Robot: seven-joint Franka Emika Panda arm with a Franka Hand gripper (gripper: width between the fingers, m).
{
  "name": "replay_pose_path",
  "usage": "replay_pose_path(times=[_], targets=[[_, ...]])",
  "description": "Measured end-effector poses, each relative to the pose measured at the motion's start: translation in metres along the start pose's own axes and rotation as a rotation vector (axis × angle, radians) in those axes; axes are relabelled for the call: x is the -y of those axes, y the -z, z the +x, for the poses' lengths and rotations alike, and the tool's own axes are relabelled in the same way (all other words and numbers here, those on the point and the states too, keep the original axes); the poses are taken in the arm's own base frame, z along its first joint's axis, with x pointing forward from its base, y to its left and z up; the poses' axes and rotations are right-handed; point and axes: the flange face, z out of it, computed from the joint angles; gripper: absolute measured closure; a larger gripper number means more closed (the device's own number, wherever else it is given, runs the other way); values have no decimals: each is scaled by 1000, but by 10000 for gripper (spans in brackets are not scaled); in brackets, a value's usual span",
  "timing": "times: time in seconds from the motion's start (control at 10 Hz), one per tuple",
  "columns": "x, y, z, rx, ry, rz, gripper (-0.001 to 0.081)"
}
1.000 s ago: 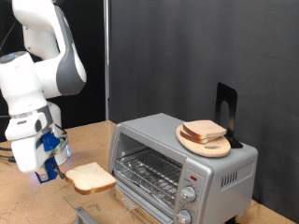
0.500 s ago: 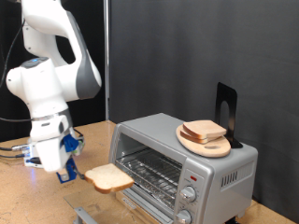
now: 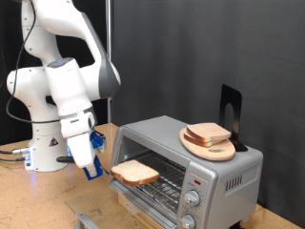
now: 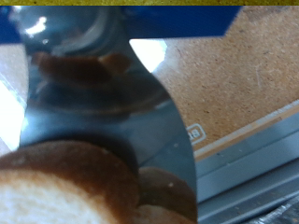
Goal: Make a piece of toast with the oven
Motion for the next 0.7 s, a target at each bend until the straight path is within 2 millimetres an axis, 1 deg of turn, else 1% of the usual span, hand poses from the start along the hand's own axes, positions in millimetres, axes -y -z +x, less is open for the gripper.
replay_pose_path(times=[0.3, 0.7], targets=[[16, 3, -7, 34, 78, -32, 318], [32, 2, -9, 92, 63, -72, 318]])
